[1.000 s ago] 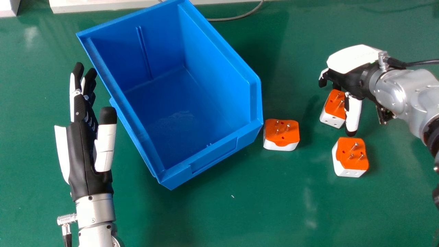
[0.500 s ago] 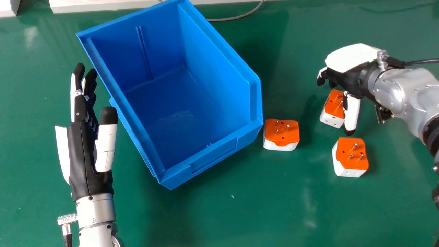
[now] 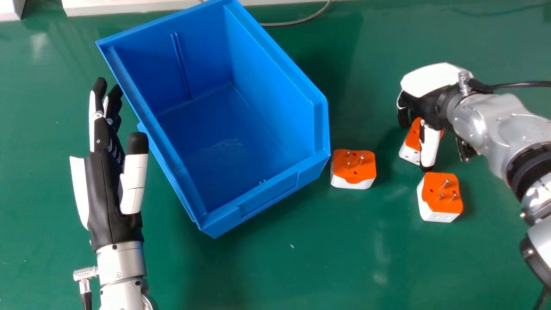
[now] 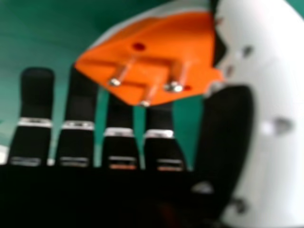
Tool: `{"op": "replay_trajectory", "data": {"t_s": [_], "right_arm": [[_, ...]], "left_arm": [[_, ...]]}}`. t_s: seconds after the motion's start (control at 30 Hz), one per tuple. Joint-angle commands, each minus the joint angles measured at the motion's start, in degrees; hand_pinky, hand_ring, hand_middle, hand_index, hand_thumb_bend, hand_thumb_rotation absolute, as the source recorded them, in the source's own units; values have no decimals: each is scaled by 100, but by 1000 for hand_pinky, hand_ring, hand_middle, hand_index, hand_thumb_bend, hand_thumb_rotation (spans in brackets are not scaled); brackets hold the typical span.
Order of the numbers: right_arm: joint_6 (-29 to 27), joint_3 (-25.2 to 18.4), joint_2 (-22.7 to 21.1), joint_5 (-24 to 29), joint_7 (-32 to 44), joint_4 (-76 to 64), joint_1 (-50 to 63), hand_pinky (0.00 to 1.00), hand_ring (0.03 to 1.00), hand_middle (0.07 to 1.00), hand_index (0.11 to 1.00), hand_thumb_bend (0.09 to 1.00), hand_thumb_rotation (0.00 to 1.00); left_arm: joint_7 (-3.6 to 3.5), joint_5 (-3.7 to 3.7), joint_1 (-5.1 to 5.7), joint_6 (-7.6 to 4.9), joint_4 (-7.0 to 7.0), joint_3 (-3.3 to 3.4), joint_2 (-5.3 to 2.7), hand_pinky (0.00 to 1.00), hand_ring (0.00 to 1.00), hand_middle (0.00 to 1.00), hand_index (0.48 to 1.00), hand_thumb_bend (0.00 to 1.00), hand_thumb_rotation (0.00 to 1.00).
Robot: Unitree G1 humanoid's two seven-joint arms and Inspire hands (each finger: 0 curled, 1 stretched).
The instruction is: Pick all objects and put in blue box
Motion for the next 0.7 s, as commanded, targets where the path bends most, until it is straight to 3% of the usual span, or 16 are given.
{"op": "replay_trajectory", "data": {"t_s": [0.0, 0.3, 0.4, 0.53, 0.67], "right_arm": [[-127, 4, -230, 3, -345, -110, -121, 397, 495, 656, 579, 579, 1], [-871, 3, -563, 23, -1033, -222, 71, 348, 445, 573, 536, 539, 0], [-870, 145, -581, -117, -981, -195, -8, 317, 426, 546, 529, 529, 0], [-258, 119, -313, -35, -429, -6, -190, 312, 420, 533, 529, 526, 0], [-583, 176, -520, -105, -1002, -220, -35, 320, 419, 524, 519, 522, 0]], "left_arm": [[22, 49, -78, -109, -9, -14, -11, 977, 952, 934, 955, 934, 928], [27, 56, -102, -95, -5, -32, -8, 978, 951, 933, 955, 936, 928], [6, 47, -104, -89, -6, -43, 1, 978, 951, 933, 955, 939, 930], [15, 43, -122, -80, -15, -46, -14, 978, 951, 934, 954, 941, 930], [19, 46, -129, -62, -26, -48, -13, 979, 951, 934, 955, 945, 929]]}}
